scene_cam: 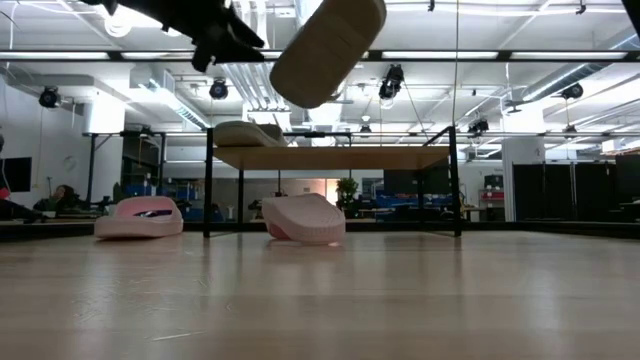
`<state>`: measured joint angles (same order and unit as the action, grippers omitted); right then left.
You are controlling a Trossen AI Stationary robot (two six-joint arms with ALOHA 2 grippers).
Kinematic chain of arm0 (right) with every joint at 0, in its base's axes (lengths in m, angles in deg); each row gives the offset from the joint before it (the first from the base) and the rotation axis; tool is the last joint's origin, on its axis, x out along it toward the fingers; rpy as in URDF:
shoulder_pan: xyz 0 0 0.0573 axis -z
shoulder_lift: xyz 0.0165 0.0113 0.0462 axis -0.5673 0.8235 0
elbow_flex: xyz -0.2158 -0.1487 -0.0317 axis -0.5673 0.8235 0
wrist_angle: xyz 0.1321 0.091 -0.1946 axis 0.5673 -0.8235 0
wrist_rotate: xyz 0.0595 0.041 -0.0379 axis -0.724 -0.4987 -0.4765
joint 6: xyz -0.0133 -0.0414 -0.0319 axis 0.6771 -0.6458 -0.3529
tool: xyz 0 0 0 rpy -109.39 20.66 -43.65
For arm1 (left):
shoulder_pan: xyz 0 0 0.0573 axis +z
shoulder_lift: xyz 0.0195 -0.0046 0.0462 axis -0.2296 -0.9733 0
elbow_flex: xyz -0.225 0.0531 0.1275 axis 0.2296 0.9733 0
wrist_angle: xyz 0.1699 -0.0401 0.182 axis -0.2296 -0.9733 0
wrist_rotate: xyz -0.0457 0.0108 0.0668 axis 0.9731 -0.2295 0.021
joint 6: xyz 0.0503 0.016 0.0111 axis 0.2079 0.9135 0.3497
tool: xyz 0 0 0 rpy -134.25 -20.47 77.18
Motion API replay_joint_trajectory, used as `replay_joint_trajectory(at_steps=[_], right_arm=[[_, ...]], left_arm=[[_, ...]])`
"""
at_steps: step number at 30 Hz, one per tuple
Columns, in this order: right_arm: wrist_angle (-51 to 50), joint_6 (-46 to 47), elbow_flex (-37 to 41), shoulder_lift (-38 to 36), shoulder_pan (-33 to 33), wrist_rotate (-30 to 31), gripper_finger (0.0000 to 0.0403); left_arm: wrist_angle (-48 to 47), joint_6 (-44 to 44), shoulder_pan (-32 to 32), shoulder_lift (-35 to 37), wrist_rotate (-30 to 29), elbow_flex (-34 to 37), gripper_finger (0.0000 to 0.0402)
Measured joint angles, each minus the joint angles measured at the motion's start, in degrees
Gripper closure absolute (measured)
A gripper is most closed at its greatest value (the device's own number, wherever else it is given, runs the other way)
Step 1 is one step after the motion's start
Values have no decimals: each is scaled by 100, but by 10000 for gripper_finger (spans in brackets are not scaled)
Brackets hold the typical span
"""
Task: Pick and place slides into the shelf
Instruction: Put the gray slide on the shelf
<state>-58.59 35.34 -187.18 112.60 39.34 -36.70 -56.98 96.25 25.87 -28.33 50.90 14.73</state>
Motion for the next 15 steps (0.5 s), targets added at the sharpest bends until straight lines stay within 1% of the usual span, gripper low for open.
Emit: replay_joint_trajectory(at_steps=[6,11,15], right_arm=[[-97,-87,-63,-15,-11,-53,392],[-99,-229,-74,-17,-15,-422,392],[-94,-237,-74,-19,-11,-458,392]], left_arm=[[212,281,1,-355,8,-21,203],[382,316,3,-451,2,-27,203],[378,318,3,-461,-7,-30,203]])
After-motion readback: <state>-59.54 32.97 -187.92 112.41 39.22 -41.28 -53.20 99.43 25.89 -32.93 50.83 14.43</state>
